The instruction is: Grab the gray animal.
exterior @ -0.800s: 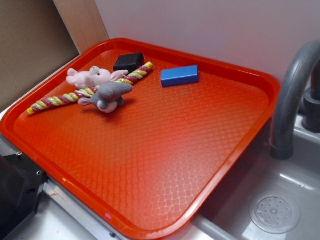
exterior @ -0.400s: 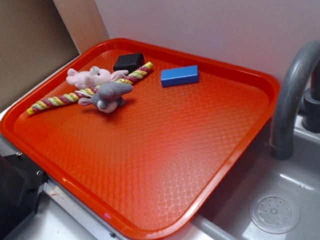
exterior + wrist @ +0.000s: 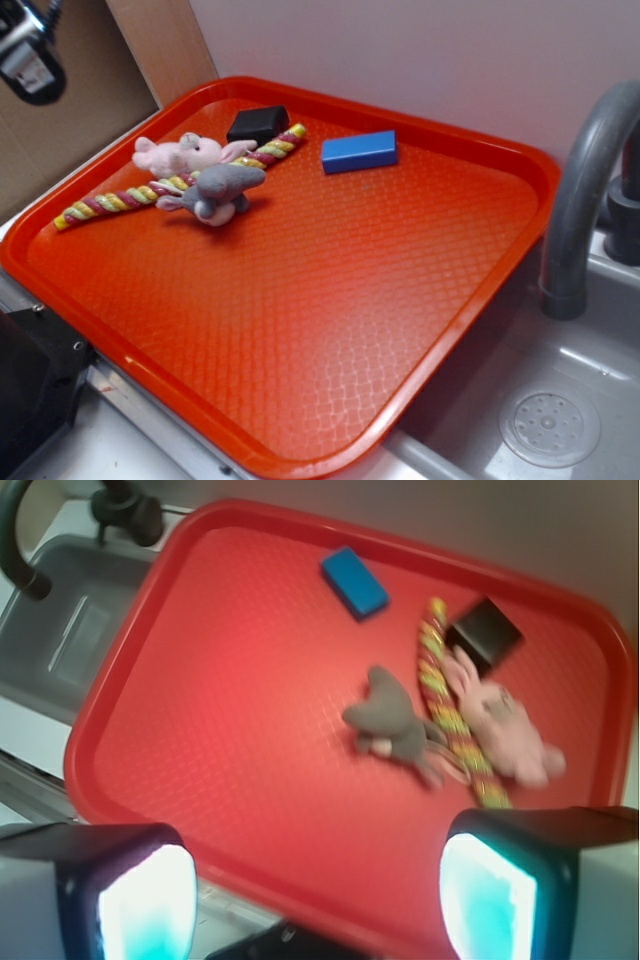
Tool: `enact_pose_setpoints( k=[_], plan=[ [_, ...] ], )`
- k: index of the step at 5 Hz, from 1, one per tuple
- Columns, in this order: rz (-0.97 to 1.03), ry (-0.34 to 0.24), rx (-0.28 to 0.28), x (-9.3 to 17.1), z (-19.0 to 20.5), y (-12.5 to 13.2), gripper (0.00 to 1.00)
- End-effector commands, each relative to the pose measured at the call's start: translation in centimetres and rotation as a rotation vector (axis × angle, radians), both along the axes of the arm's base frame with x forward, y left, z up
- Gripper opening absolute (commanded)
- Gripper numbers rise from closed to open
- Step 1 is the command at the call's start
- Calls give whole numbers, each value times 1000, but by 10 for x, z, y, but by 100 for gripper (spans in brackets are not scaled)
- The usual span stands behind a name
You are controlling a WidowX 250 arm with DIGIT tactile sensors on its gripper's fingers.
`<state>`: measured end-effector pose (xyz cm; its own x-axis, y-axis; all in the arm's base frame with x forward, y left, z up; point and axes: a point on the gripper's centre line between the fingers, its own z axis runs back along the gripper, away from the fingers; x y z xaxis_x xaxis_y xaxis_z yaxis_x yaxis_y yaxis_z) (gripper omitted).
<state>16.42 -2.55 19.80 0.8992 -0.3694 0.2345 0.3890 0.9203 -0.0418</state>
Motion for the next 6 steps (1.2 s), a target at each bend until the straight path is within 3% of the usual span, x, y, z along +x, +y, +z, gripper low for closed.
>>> enact_pose_setpoints(
  k=[1,2,4,6],
  plan=[
    [-39,25,73,36,-46,20,100],
    [-3,54,111,49,-74,29,100],
    [-42,99,142,65,-113,18,100],
    [-142,145,97,73,-150,-11,100]
  ],
)
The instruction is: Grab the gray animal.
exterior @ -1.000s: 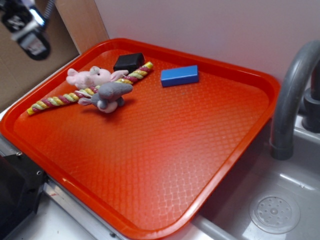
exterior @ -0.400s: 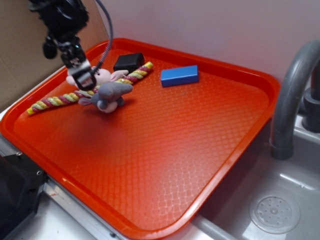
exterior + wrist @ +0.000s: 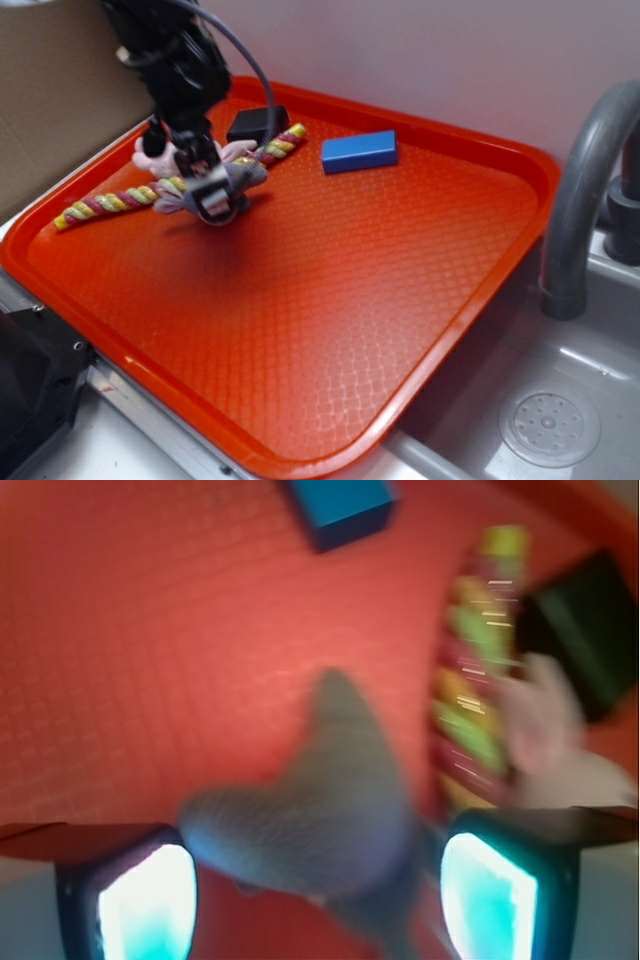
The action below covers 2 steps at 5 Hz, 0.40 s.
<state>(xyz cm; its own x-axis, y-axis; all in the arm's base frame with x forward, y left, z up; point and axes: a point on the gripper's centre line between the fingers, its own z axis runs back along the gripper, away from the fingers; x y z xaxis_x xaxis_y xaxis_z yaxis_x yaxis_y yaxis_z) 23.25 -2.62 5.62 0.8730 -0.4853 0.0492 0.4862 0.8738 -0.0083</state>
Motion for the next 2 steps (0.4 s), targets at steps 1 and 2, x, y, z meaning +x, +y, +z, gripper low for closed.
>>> enact_pose_setpoints(
  k=[1,2],
  plan=[
    [-10,22,17,7,-17,-6,100],
    [52,51,38,8,-26,8,100]
  ],
)
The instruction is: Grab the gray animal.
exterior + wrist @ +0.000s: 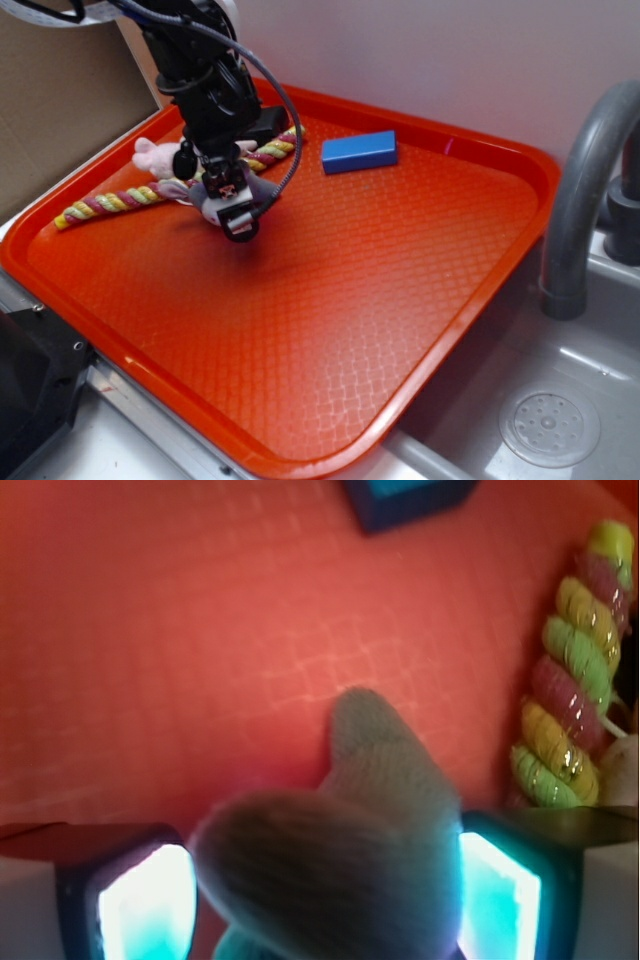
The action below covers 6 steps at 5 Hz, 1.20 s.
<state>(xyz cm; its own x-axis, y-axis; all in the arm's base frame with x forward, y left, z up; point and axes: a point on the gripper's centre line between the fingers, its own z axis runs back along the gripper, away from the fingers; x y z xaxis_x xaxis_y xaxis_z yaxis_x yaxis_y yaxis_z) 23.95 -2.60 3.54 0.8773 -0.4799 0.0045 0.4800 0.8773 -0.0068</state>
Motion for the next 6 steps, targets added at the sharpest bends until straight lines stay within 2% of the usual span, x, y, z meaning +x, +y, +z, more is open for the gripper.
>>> enact_pose_setpoints(
  k=[1,3,4,5,6],
  plan=[
    [73,22,35,2,-7,14,0],
    [109,1,83,-3,4,11,0],
    [264,-43,223,-12,53,1,0],
    [398,-1,193,-18,102,-3,0],
    [574,-43,216,-26,128,-11,0]
  ],
)
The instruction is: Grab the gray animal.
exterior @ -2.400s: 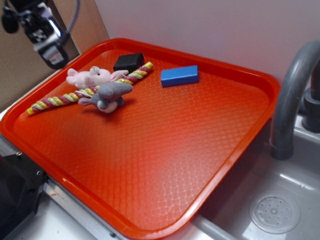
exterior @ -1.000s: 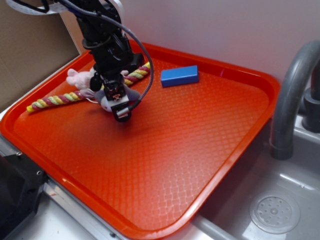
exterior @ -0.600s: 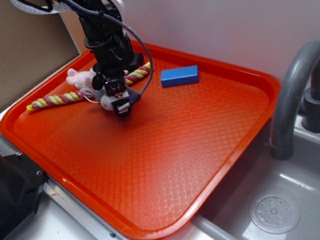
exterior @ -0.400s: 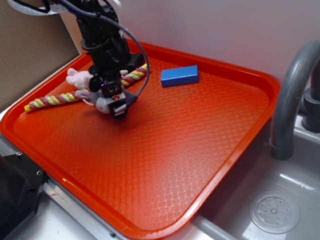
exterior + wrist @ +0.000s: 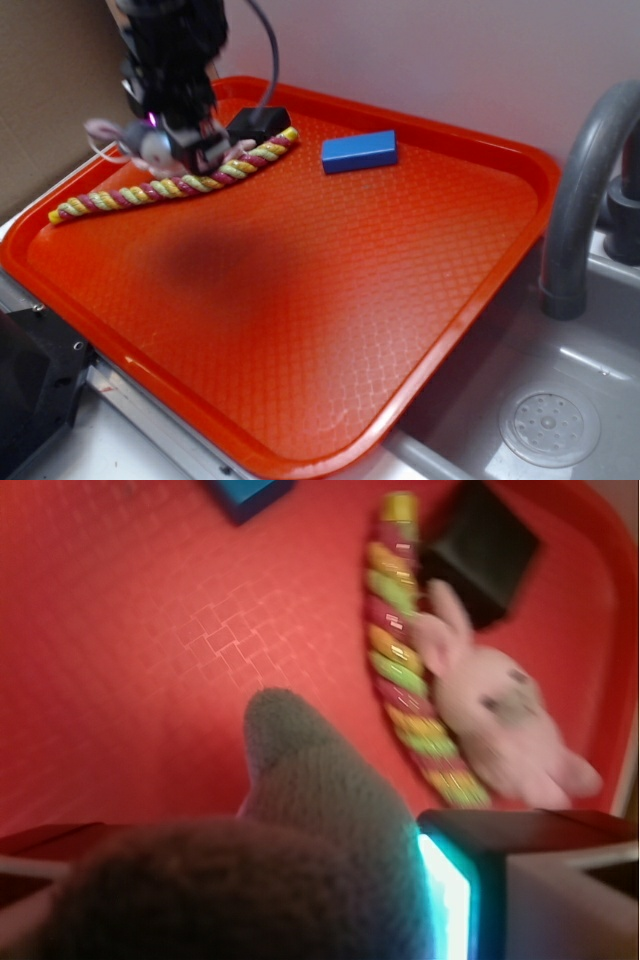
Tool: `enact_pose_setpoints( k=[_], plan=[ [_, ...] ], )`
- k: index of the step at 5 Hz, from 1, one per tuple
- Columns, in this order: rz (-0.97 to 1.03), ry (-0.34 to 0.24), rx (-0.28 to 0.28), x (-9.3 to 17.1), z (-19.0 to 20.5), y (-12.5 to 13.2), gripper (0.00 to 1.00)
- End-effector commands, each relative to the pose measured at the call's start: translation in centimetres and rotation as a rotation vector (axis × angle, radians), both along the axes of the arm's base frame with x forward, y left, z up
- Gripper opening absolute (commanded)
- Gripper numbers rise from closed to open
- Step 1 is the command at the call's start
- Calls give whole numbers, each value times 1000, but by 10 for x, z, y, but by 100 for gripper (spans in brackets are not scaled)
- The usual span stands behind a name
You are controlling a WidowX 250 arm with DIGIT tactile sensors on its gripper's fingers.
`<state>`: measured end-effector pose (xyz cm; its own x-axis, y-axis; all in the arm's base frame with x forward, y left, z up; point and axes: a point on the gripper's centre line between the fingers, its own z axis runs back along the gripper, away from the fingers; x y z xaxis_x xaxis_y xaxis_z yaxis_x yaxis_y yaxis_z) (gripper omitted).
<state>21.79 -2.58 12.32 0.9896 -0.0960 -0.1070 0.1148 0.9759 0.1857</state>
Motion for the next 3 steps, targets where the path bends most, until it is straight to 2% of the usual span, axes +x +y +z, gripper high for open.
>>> enact_pose_setpoints(
  k=[1,2,3],
  plan=[
    [237,-149,-6,-9,56,-26,0],
    [257,-215,-42,-12,58,-30,0],
    [257,-213,-49,-12,57,-28,0]
  ],
)
